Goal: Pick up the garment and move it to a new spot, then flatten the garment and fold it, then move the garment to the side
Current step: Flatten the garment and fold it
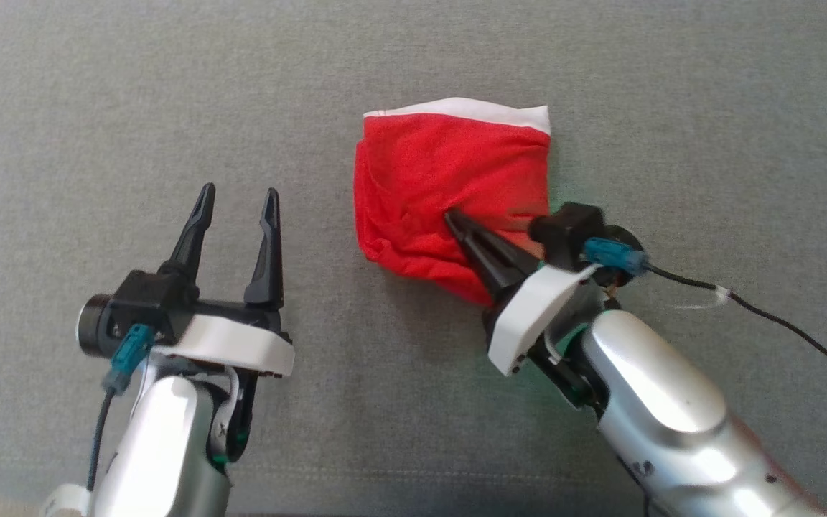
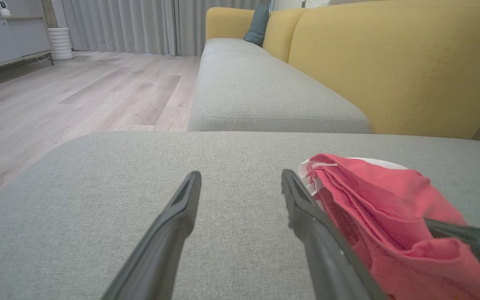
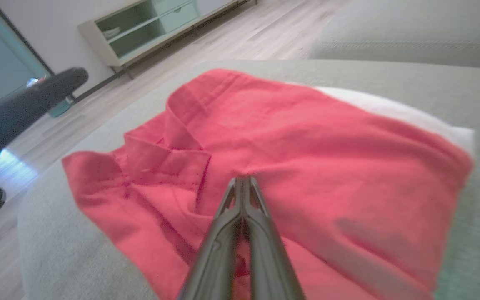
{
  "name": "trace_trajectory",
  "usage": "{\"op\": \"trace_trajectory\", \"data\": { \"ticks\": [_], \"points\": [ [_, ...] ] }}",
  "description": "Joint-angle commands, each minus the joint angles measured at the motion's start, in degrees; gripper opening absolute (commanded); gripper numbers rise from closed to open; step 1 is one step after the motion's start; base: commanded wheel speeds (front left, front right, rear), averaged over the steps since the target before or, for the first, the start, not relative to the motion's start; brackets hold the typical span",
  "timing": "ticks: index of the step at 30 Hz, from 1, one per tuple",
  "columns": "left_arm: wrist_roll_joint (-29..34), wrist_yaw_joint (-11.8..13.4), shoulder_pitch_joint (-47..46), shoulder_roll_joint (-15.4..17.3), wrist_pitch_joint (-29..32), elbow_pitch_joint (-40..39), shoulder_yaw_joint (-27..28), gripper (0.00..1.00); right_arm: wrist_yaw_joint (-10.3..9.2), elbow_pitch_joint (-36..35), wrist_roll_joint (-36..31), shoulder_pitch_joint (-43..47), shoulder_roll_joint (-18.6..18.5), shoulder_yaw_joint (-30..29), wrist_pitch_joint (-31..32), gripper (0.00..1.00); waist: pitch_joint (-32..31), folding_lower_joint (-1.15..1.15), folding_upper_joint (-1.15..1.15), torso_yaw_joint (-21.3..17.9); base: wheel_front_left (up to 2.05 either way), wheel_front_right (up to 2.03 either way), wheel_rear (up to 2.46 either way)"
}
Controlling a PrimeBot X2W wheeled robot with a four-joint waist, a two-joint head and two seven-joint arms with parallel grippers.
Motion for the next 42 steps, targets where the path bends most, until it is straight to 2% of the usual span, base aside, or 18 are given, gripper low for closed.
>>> {"op": "trace_trajectory", "data": {
  "ticks": [1,7,13,24,30,35,36,37,38,42],
  "points": [
    [-0.13,0.02,-2.39,0.36,-0.27,-1.49,1.83,1.0,-0.05,-0.13,1.02,-1.93,1.49,2.17,-0.84,0.0,0.29,0.0,0.0,0.56,0.0,0.0,0.0],
    [-0.08,0.16,-2.56,0.0,-0.29,-1.68,1.93,1.0,-0.05,6.57,5.36,-6.24,2.04,7.49,-2.54,0.0,0.42,0.0,0.0,1.27,0.0,0.0,0.0],
    [0.06,0.17,-2.43,-0.28,-0.3,-1.95,2.08,1.0,-0.05,9.75,8.84,-8.54,2.41,13.22,-3.28,0.0,0.36,0.0,0.0,1.25,0.0,0.0,0.0],
    [0.4,-0.14,-2.28,-0.59,-0.3,-1.86,2.46,1.0,-0.05,12.62,13.72,-10.69,2.8,26.12,-3.47,0.0,0.11,0.0,0.0,0.92,0.0,0.0,0.0],
    [0.46,-0.14,-1.37,-0.73,-0.3,-1.43,2.88,1.0,-0.05,13.72,15.07,-10.7,2.87,29.95,-5.88,0.0,-1.3,0.0,0.0,0.46,0.0,0.0,0.0],
    [0.58,-0.17,0.27,-0.62,-0.3,-0.97,3.38,1.0,-0.05,10.22,16.17,-9.44,1.82,30.34,-10.55,0.0,-3.61,0.0,0.0,-0.34,0.0,0.0,0.0],
    [0.59,-0.14,0.63,-0.55,-0.3,-0.92,3.54,1.0,-0.05,9.15,16.57,-8.9,1.21,29.37,-11.56,0.29,-4.11,0.0,0.0,-0.57,0.0,0.0,0.0],
    [0.58,-0.09,1.03,-0.47,-0.3,-0.92,3.73,1.0,-0.05,8.05,16.65,-8.38,0.44,28.11,-12.47,0.9,-4.6,0.0,0.0,-0.87,0.0,0.0,0.0],
    [0.56,-0.01,1.48,-0.37,-0.3,-0.94,3.96,1.0,-0.05,7.0,16.62,-7.73,-0.4,26.38,-13.26,1.0,-5.12,0.0,0.0,-1.25,0.0,0.0,0.0],
    [0.48,0.36,3.26,0.05,-0.3,-1.12,4.74,1.0,-0.05,4.26,14.78,-3.82,-3.97,14.7,-15.26,1.0,-6.92,0.0,0.0,-2.64,0.0,0.0,0.0]
  ]
}}
